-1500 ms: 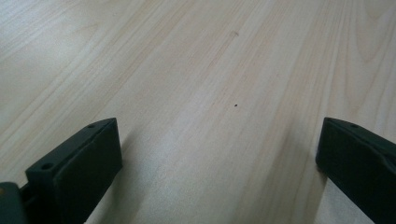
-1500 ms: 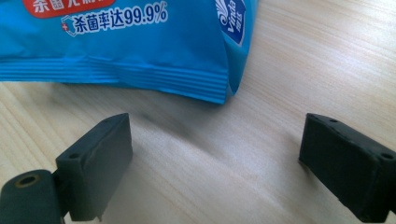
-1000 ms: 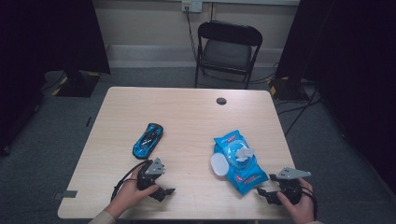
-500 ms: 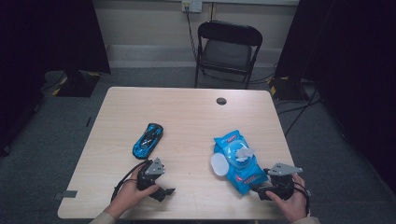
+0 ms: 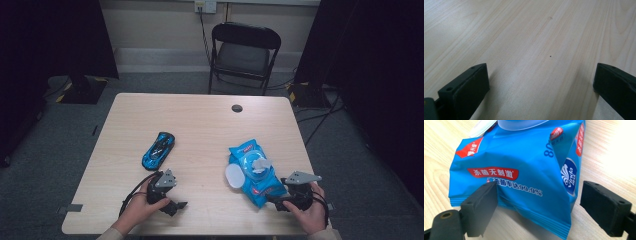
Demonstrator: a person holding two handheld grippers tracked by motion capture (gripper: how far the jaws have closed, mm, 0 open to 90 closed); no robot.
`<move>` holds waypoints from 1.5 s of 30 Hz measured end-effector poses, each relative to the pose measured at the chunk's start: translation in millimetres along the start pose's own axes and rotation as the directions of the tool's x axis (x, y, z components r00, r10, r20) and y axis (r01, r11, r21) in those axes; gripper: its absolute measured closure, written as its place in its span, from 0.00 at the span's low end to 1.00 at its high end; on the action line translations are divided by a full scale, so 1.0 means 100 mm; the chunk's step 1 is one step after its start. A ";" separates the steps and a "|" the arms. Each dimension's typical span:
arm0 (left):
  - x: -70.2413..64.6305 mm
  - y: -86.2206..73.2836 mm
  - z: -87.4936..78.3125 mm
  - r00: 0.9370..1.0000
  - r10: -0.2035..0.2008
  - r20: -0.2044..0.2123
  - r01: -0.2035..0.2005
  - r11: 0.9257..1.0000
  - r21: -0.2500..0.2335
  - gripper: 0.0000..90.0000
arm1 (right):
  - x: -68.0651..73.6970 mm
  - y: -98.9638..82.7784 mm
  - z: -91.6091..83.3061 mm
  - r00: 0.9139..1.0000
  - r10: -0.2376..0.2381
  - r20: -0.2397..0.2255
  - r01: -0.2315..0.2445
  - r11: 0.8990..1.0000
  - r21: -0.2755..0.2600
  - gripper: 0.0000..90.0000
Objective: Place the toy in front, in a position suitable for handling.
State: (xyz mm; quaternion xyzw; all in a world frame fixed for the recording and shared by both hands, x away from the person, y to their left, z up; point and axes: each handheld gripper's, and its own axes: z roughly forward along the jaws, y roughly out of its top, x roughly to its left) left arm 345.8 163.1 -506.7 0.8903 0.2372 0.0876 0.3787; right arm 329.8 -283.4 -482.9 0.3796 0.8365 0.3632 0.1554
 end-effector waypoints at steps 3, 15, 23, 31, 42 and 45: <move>0.00 0.00 0.00 1.000 0.000 0.000 0.000 1.000 0.000 0.00 | 0.03 0.01 -0.02 1.000 -0.015 0.006 0.015 1.000 -0.002 0.16; 0.00 0.00 0.00 1.000 0.002 -0.003 -0.002 1.000 0.004 0.00 | 0.18 0.02 -0.01 0.999 0.033 0.026 -0.033 0.999 -0.015 0.08; 0.00 0.00 0.00 1.000 0.001 -0.003 -0.001 1.000 0.004 0.00 | 0.19 0.02 0.04 0.998 0.063 0.018 -0.063 0.998 -0.009 0.03; 0.00 0.00 0.00 1.000 0.002 -0.004 -0.002 1.000 0.004 0.00 | 0.26 0.06 0.08 0.997 0.067 0.045 -0.067 0.998 0.008 0.01; 0.00 0.00 0.00 1.000 0.002 -0.003 -0.002 1.000 0.004 0.00 | 0.25 0.12 0.10 0.995 0.069 0.070 -0.069 0.998 0.007 0.13; 0.00 0.00 0.00 1.000 0.002 -0.003 -0.002 1.000 0.005 0.00 | 0.21 0.15 0.14 0.995 0.072 0.068 -0.072 0.997 -0.001 0.15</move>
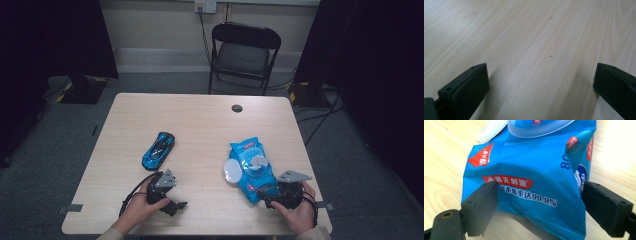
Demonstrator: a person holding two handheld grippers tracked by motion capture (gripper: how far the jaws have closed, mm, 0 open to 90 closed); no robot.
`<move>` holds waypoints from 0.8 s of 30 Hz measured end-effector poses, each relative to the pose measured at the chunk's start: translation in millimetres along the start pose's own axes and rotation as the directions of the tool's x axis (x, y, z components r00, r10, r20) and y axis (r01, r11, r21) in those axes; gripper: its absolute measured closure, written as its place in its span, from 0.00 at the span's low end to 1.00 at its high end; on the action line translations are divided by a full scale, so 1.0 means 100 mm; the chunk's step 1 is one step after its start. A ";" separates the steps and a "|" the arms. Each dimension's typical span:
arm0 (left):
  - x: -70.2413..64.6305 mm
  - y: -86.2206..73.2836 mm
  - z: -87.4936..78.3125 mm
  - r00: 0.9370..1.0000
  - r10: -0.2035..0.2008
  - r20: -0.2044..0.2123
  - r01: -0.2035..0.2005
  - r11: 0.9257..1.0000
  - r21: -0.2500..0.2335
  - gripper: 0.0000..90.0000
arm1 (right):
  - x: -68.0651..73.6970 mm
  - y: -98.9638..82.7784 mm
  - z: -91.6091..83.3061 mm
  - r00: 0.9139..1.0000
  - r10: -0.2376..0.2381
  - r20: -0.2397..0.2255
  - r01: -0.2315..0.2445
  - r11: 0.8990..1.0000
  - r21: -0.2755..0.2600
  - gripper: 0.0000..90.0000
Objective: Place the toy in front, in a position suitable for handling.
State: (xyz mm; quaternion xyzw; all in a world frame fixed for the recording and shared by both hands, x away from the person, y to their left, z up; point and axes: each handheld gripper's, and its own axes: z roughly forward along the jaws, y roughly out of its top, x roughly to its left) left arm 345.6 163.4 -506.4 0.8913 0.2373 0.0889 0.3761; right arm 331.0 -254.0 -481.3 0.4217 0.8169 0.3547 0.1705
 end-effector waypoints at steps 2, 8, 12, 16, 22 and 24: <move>0.00 0.00 0.00 1.000 0.000 0.000 0.000 1.000 0.000 0.00 | -0.02 0.04 0.03 1.000 0.002 0.003 -0.002 1.000 0.003 0.16; 0.00 0.00 0.00 1.000 -0.001 0.001 0.001 1.000 -0.001 0.00 | -0.10 0.14 0.13 0.999 -0.003 0.034 0.003 1.000 -0.003 0.20; 0.00 0.00 0.00 1.000 -0.004 0.000 0.004 1.000 -0.003 0.00 | -0.19 0.22 0.20 0.999 -0.001 0.054 0.001 1.000 -0.005 0.21; 0.00 0.00 0.00 1.000 -0.004 0.000 0.004 1.000 -0.003 0.00 | -0.29 0.28 0.28 0.998 0.008 0.069 -0.007 1.000 -0.015 0.21; 0.00 0.00 0.00 1.000 -0.004 0.000 0.004 1.000 -0.003 0.00 | -0.41 0.37 0.38 0.997 0.006 0.075 -0.004 1.000 -0.021 0.22; 0.00 0.00 0.00 1.000 -0.004 0.000 0.004 1.000 -0.003 0.00 | -0.44 0.39 0.41 0.997 0.008 0.071 -0.006 1.000 -0.024 0.21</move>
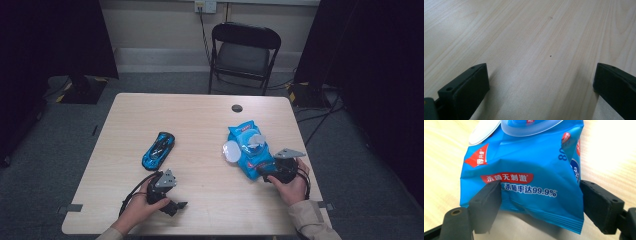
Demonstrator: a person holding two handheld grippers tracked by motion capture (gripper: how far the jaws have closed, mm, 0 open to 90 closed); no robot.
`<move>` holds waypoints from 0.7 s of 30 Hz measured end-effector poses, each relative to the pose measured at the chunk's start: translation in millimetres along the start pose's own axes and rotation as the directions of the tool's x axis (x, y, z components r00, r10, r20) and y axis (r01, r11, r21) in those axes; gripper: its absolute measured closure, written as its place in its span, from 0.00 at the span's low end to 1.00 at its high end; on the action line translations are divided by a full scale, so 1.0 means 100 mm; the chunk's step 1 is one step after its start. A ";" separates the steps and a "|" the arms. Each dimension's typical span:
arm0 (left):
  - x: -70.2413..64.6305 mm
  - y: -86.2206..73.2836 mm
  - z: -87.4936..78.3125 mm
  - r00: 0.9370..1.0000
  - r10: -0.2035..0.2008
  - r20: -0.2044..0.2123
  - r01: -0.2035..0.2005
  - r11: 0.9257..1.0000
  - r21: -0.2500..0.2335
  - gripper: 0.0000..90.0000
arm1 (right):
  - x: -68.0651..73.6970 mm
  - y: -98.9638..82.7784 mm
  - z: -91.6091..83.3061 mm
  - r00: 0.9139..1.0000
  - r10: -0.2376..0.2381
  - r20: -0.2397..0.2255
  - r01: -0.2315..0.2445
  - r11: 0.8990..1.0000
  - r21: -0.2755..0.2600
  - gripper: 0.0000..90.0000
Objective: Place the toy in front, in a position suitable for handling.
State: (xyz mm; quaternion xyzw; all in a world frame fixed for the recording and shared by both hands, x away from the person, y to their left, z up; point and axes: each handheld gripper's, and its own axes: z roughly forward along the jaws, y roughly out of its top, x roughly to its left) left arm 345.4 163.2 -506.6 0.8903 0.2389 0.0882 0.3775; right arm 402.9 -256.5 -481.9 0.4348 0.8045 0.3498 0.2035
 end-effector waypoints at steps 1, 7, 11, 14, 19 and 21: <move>0.00 0.00 0.00 1.000 0.000 0.000 0.000 1.000 0.000 0.00 | -0.01 0.01 0.02 1.000 0.001 -0.003 -0.001 1.000 -0.001 0.21; 0.00 0.00 0.00 1.000 0.003 -0.001 -0.003 1.000 0.002 0.00 | -0.09 0.10 0.14 1.000 0.007 0.003 -0.007 1.000 -0.011 0.21; 0.00 0.00 0.00 1.000 0.000 0.000 0.000 1.000 0.000 0.00 | -0.15 0.16 0.21 1.000 0.012 0.002 -0.012 1.000 -0.011 0.20; 0.00 0.00 0.00 1.000 0.000 0.000 0.000 1.000 0.000 0.00 | -0.18 0.20 0.26 1.000 0.008 0.009 -0.008 1.000 -0.009 0.19; 0.00 0.00 0.00 1.000 0.000 0.000 0.000 1.000 0.000 0.00 | -0.20 0.25 0.31 1.000 0.008 0.015 -0.008 1.000 -0.006 0.19; 0.00 0.00 0.00 1.000 0.000 -0.001 0.000 1.000 0.000 0.00 | -0.21 0.26 0.31 1.000 0.005 0.011 -0.005 1.000 -0.007 0.18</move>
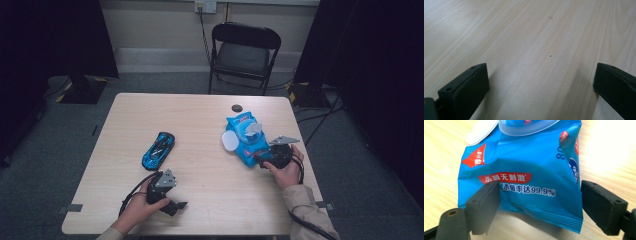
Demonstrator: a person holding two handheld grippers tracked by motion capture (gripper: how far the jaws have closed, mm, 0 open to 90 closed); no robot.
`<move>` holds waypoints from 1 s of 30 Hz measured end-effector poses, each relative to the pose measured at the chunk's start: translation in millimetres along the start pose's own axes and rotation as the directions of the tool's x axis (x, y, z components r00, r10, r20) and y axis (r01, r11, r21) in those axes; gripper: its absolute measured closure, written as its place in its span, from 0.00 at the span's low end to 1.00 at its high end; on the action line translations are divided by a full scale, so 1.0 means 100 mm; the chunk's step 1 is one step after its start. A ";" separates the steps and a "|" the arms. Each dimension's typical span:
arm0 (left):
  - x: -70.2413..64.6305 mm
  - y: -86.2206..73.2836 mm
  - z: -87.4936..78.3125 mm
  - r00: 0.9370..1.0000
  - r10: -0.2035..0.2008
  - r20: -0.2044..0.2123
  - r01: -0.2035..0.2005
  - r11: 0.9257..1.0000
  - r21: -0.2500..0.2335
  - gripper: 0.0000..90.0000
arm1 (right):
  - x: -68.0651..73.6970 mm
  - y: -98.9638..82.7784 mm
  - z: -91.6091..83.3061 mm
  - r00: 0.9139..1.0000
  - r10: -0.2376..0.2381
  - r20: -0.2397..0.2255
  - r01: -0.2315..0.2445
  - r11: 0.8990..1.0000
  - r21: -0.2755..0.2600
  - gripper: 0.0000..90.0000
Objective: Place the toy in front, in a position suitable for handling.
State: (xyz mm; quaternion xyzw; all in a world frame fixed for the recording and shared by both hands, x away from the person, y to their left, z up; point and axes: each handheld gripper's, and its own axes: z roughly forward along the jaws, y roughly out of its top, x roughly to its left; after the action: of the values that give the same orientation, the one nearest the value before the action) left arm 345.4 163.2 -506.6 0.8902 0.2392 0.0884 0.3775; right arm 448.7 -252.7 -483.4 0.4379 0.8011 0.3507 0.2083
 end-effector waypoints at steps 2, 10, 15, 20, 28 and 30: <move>0.00 0.00 0.00 1.000 0.000 0.000 0.000 1.000 0.000 0.00 | 0.00 -0.01 -0.01 1.000 0.003 -0.005 -0.003 1.000 -0.005 0.19; 0.00 0.00 0.00 1.000 0.000 0.000 0.000 1.000 0.000 0.00 | 0.05 -0.33 -0.27 0.999 0.014 -0.030 -0.013 1.000 0.019 0.17; 0.00 0.00 0.00 1.000 0.000 0.000 0.000 1.000 0.000 0.00 | 0.14 -0.50 -0.40 0.997 0.001 -0.073 0.004 0.998 0.065 0.16; 0.00 0.00 0.00 1.000 0.004 0.000 -0.004 1.000 0.002 0.00 | 0.22 -0.62 -0.45 0.996 -0.038 -0.085 0.043 0.997 0.067 0.16; 0.01 -0.01 -0.02 1.000 -0.019 -0.019 0.019 1.000 0.001 0.00 | 0.23 -0.67 -0.45 0.995 -0.040 -0.087 0.043 0.999 0.030 0.15; 0.03 -0.02 -0.03 0.999 -0.028 -0.024 0.028 1.000 -0.002 0.01 | 0.23 -0.68 -0.45 0.995 -0.042 -0.088 0.044 0.999 0.020 0.15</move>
State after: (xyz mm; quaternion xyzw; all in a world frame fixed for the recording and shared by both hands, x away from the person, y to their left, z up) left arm 345.7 168.2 -505.9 0.8853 0.2563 0.0940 0.3765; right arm 369.9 -275.8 -504.9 0.4070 0.8225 0.3562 0.1759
